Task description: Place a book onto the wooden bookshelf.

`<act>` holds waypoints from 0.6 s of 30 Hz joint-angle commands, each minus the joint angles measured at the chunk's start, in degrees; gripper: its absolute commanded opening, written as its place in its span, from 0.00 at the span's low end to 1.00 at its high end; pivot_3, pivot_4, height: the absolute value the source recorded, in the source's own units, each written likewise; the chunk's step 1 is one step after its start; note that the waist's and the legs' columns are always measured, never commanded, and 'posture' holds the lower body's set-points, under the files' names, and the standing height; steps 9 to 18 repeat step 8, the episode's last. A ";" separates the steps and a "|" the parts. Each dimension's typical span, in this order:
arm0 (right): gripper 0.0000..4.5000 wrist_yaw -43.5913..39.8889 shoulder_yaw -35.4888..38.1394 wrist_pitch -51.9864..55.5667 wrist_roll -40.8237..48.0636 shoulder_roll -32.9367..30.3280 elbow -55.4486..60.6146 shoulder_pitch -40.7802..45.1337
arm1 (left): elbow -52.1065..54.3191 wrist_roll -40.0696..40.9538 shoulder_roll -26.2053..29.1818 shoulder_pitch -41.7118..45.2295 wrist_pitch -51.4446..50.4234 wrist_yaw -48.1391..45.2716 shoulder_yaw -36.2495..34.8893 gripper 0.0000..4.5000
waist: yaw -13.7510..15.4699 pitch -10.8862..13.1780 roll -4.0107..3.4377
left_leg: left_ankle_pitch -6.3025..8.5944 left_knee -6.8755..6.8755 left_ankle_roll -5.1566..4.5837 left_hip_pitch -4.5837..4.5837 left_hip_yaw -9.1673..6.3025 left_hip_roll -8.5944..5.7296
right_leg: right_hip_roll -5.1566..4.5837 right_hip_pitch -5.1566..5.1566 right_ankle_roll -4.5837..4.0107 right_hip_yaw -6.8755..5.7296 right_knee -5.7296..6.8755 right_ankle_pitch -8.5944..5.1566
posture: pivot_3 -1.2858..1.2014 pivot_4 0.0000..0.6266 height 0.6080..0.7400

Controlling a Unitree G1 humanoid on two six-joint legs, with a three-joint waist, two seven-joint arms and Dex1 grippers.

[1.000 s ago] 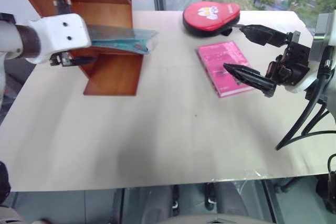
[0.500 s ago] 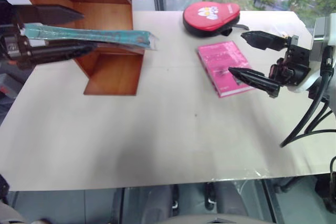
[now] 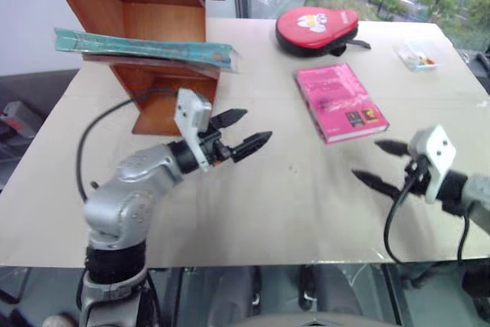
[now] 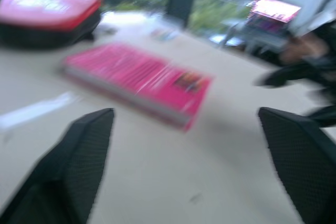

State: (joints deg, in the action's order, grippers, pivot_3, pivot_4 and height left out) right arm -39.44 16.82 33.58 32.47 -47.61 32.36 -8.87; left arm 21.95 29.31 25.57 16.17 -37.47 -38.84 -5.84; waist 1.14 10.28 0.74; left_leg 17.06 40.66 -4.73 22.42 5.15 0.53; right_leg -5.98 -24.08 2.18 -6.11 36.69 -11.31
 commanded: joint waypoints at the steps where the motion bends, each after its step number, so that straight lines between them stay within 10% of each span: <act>1: 1.00 -2.79 8.26 -3.20 -1.14 0.09 3.40 -7.27 | -0.53 -2.10 4.20 -5.71 9.87 -6.41 -1.83 0.98 | -0.35 -0.01 -0.01 | 0.00 0.00 0.00 0.01 0.00 0.03 | 0.00 -0.02 0.00 0.02 -0.01 -0.01 | 0.52 0.24 1.00; 18: 1.00 -5.32 17.19 -3.19 0.24 1.15 6.40 -16.01 | -2.62 1.35 13.61 -13.16 12.56 -16.10 -8.30 0.98 | -0.24 -0.01 -0.07 | 0.14 -0.03 0.21 0.06 -0.13 0.12 | -0.18 -0.08 -0.02 0.00 -0.06 -0.27 | 0.52 0.24 1.00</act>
